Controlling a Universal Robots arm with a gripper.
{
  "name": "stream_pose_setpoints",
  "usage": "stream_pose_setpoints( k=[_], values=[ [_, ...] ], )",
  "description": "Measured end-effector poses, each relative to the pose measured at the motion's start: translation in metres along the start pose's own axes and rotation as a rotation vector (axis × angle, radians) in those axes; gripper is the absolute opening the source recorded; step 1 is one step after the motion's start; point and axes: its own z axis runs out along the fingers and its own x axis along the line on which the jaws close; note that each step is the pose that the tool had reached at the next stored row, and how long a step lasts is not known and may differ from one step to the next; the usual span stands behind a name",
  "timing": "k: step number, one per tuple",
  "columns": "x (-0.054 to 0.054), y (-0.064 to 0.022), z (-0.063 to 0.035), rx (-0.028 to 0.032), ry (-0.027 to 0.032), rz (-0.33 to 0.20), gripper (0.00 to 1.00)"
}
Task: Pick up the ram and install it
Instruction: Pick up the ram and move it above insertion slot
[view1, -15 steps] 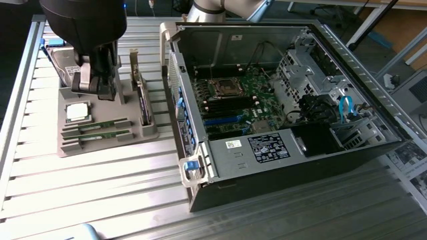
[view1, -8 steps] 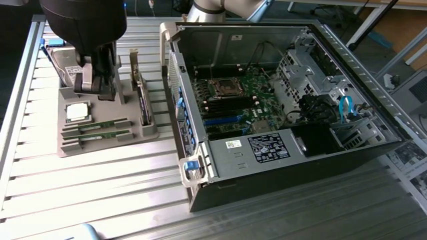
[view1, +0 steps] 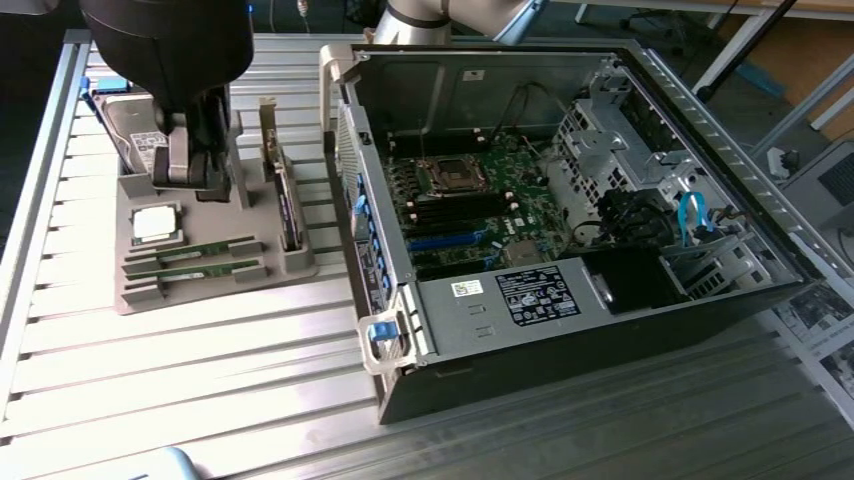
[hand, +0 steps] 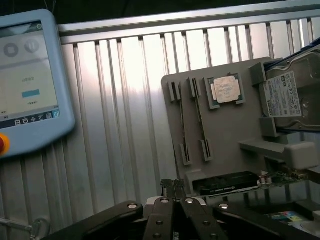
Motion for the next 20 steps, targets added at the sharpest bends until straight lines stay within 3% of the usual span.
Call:
stream_pose_setpoints(
  k=[20],
  values=[
    [0.0000,0.0000,0.0005,-0.0027,0.0048,-0.110,0.11]
  ],
)
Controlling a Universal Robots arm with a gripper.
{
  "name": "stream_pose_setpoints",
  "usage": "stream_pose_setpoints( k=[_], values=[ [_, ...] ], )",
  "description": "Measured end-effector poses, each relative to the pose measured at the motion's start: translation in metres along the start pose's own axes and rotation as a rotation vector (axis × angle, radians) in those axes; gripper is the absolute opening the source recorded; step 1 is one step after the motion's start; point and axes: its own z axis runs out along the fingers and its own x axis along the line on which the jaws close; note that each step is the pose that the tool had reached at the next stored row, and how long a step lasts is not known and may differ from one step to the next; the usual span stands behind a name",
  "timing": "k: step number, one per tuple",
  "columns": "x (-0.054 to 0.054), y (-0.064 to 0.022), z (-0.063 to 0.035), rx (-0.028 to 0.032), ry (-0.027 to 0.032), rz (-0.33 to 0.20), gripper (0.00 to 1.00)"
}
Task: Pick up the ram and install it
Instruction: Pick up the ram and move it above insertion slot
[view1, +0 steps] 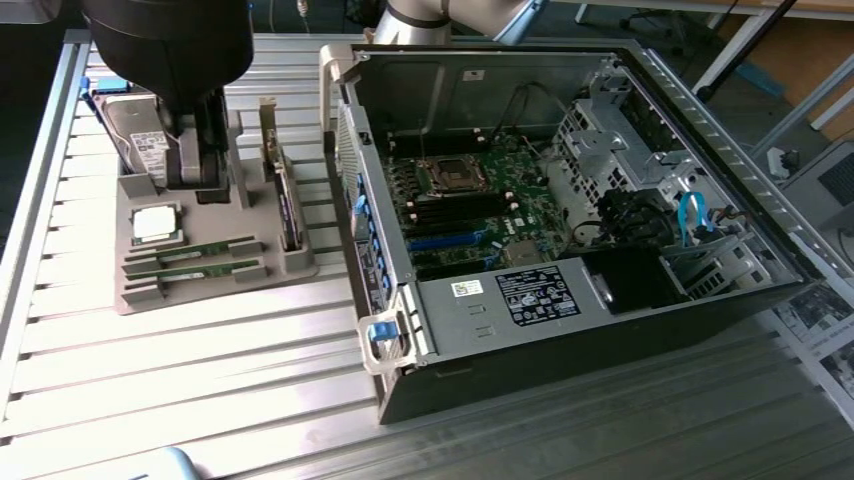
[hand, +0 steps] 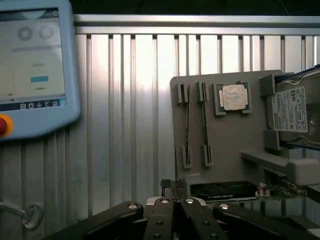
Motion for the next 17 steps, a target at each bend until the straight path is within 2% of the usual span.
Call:
stream_pose_setpoints(
  k=[11,12,13,14,15,17],
  values=[
    [0.0000,0.0000,0.0000,0.0000,0.0001,0.000,0.11],
    [0.0000,0.0000,0.0000,0.0000,0.0001,0.000,0.11],
    [0.0000,0.0000,0.0000,0.0000,0.0000,0.000,0.17],
    [0.0000,0.0000,0.0000,-0.0001,0.0001,0.000,0.17],
    [0.0000,0.0000,0.0000,0.0000,0.0001,0.000,0.24],
    [0.0000,0.0000,0.0000,0.0000,0.0001,0.000,0.24]
  ],
)
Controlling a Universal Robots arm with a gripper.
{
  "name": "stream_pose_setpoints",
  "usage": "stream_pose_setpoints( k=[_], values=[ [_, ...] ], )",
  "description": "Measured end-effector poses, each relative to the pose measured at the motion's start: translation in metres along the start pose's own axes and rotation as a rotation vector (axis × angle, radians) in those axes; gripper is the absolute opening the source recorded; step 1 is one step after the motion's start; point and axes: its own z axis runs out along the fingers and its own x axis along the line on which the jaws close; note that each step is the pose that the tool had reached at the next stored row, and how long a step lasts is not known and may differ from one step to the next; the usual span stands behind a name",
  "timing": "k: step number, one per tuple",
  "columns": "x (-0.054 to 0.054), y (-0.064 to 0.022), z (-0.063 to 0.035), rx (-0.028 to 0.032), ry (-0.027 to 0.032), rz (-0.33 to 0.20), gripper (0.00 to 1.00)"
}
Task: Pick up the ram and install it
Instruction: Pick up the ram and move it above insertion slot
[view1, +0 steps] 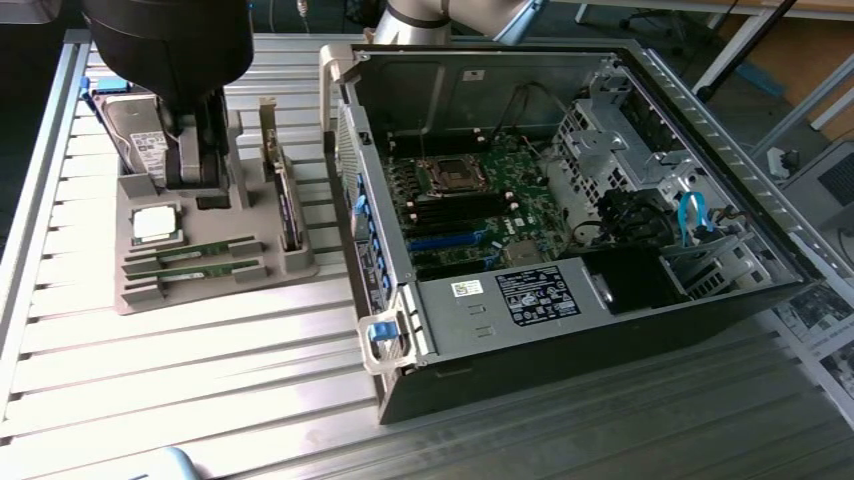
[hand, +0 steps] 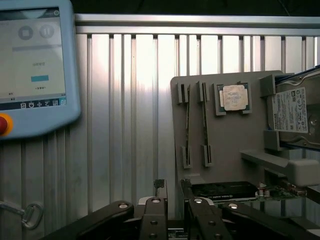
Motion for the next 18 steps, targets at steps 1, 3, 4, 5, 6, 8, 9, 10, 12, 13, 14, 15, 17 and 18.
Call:
stream_pose_setpoints(
  k=[1,3,4,5,6,8,9,10,12,13,14,15,17,18],
  values=[
    [0.0000,0.0000,0.0000,0.0000,0.0000,0.000,0.24],
    [0.0000,0.0000,0.0000,0.0000,0.0000,0.000,0.24],
    [0.0000,0.0000,0.0000,0.0000,0.0000,0.000,0.24],
    [0.0000,0.0000,0.0000,0.0000,0.0000,0.000,0.25],
    [0.0000,0.0000,0.0000,0.0000,0.0000,0.000,0.25],
    [0.0000,0.0000,0.0000,0.0000,0.0000,0.000,0.37],
    [0.0000,0.0000,0.0000,0.0000,0.0000,0.000,0.37],
    [0.0000,0.0000,0.0000,0.0000,0.0000,0.000,0.44],
    [0.0000,0.0000,0.0000,0.0000,0.0000,0.000,0.44],
    [0.0000,0.0000,0.0000,0.0000,-0.0001,0.000,0.44],
    [0.0000,0.0000,0.0000,0.0000,0.0000,0.000,0.44],
    [0.0000,0.0000,0.0000,0.0000,0.0000,0.000,0.44],
    [0.0000,0.0000,0.0000,0.0000,0.0000,0.000,0.44],
    [0.0000,0.0000,0.0000,0.0000,0.0000,0.000,0.44]
  ],
)
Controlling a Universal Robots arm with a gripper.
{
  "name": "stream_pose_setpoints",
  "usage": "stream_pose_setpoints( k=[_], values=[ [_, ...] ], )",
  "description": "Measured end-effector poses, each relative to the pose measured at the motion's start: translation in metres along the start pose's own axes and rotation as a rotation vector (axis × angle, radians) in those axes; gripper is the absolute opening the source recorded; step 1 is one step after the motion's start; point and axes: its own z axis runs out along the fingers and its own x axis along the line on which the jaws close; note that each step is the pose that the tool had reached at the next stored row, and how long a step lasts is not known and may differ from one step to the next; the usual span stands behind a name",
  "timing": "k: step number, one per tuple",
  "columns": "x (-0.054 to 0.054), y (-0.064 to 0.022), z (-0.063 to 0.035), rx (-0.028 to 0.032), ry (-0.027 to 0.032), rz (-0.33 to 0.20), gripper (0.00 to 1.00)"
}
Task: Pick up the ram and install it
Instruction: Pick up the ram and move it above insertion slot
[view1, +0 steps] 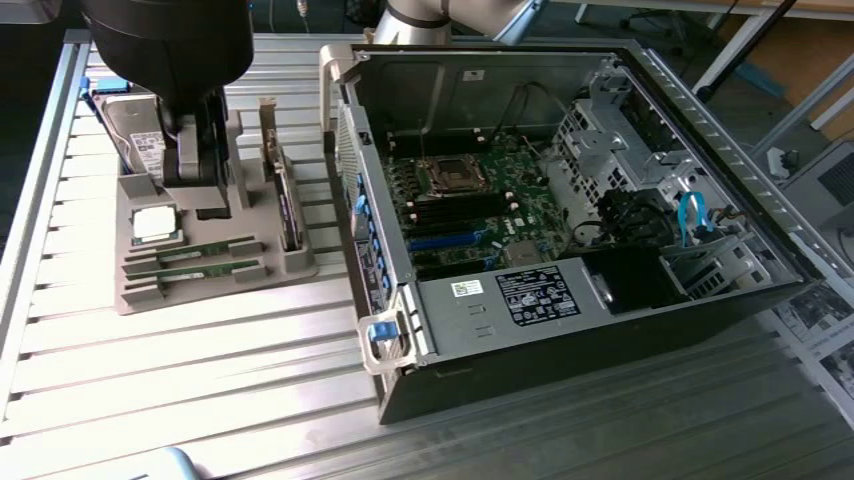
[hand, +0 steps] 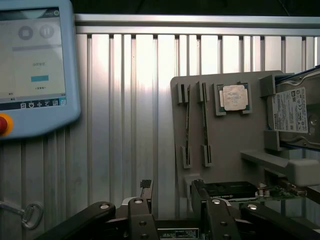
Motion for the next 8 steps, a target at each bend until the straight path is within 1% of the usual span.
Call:
stream_pose_setpoints(
  k=[8],
  values=[
    [0.0001,-0.0001,0.0027,0.0000,0.0000,0.000,0.44]
  ],
)
